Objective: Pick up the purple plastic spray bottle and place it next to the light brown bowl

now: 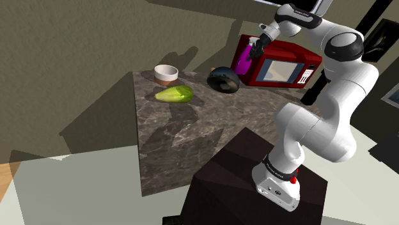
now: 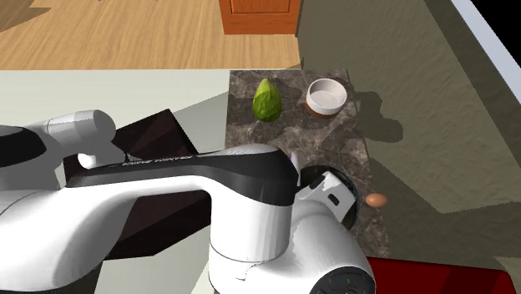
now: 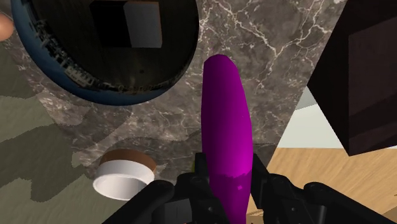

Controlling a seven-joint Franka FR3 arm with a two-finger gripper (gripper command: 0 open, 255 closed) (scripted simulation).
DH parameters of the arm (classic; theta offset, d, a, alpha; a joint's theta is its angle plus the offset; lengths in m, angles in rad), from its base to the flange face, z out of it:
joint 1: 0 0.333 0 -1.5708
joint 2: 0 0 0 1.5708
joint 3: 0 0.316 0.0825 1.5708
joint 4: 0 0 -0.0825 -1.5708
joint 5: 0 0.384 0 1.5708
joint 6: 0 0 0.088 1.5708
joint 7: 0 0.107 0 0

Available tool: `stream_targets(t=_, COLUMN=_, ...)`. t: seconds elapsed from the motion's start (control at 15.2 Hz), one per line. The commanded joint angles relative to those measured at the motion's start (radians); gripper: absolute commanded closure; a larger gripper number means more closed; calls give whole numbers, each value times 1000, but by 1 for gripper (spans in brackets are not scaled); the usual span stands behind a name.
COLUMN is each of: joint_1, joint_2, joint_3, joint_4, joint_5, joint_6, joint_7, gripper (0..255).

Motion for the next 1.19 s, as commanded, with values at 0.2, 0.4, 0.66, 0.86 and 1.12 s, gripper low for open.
stream_targets(t=0.2, joint_1=26, joint_2=10, joint_3=4, joint_4=73, joint_5=8, joint_6=-62, joint_7=12, gripper=255)
stream_targets(t=0.4, joint_1=48, joint_2=13, joint_3=4, joint_4=124, joint_5=11, joint_6=-101, joint_7=21, gripper=255)
stream_targets(t=0.66, joint_1=85, joint_2=15, joint_3=0, joint_4=203, joint_5=12, joint_6=-158, joint_7=32, gripper=255)
stream_targets(t=0.86, joint_1=120, joint_2=13, joint_3=-6, joint_4=272, joint_5=10, joint_6=-206, joint_7=41, gripper=255)
stream_targets(t=1.12, joint_1=182, joint_2=4, joint_3=-19, joint_4=386, joint_5=2, joint_6=-278, joint_7=52, gripper=255)
